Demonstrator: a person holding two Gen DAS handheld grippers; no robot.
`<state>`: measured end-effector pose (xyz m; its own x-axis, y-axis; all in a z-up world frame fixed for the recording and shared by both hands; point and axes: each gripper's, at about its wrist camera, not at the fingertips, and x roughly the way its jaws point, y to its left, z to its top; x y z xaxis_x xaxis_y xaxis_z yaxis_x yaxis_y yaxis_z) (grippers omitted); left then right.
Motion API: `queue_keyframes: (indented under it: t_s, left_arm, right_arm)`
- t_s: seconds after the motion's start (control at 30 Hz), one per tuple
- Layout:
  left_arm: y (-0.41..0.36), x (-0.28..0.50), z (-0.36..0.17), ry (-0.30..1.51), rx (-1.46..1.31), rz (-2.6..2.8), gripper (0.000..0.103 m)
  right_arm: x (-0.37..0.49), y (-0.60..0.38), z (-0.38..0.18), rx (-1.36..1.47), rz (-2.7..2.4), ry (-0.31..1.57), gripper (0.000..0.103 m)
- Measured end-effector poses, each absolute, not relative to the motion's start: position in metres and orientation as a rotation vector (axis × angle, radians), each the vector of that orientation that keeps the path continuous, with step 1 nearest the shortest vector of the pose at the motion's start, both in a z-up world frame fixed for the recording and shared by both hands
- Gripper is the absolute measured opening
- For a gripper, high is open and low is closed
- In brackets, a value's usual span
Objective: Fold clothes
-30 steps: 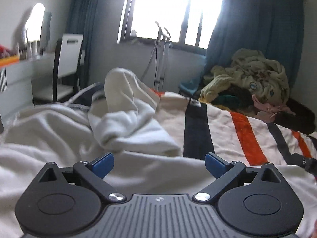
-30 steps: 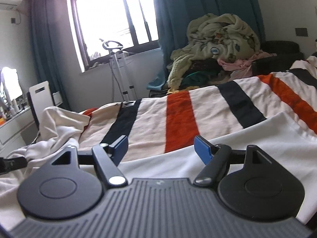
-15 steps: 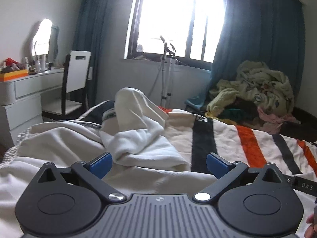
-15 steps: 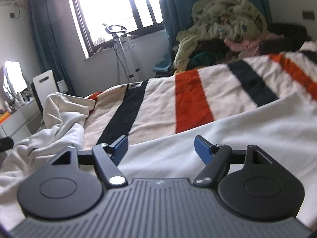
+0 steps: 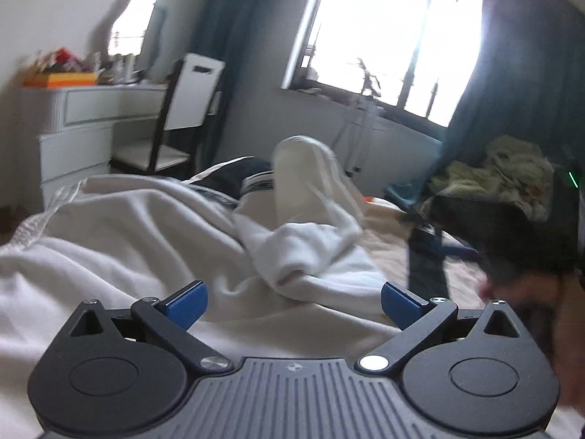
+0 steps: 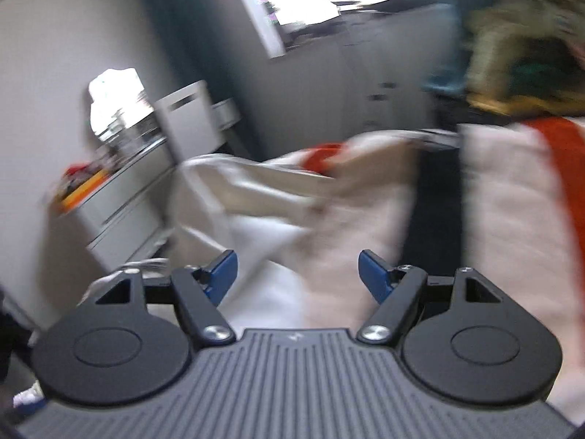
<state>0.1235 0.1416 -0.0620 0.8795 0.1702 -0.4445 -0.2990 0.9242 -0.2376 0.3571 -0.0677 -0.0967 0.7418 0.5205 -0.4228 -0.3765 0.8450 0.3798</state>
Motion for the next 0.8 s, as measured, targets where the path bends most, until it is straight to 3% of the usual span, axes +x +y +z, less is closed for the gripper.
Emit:
queue_keyframes:
  t_s: [0.3, 0.33, 0.37, 0.43, 0.47, 0.8]
  left_arm:
    - [0.151, 0.166, -0.102, 0.510, -0.383, 0.229, 0.102]
    - [0.149, 0.167, -0.104, 0.506, -0.374, 0.225, 0.102]
    - [0.148, 0.168, -0.105, 0.498, -0.370, 0.219, 0.102]
    - [0.145, 0.169, -0.106, 0.487, -0.368, 0.206, 0.102]
    - [0.144, 0.169, -0.107, 0.483, -0.369, 0.199, 0.102]
    - [0.095, 0.153, -0.101, 0.449, -0.239, 0.034, 0.102]
  right_arm:
    - [0.444, 0.050, -0.098, 0.115, 0.547, 0.532, 0.074]
    - [0.453, 0.063, -0.098, 0.097, 0.548, 0.531, 0.065]
    - [0.459, 0.068, -0.097, 0.088, 0.545, 0.525, 0.036]
    - [0.452, 0.033, -0.084, 0.118, 0.512, 0.484, 0.012]
    - [0.448, 0.016, -0.077, 0.133, 0.495, 0.463, 0.008]
    - [0.412, -0.155, -0.009, 0.278, 0.327, 0.257, 0.006]
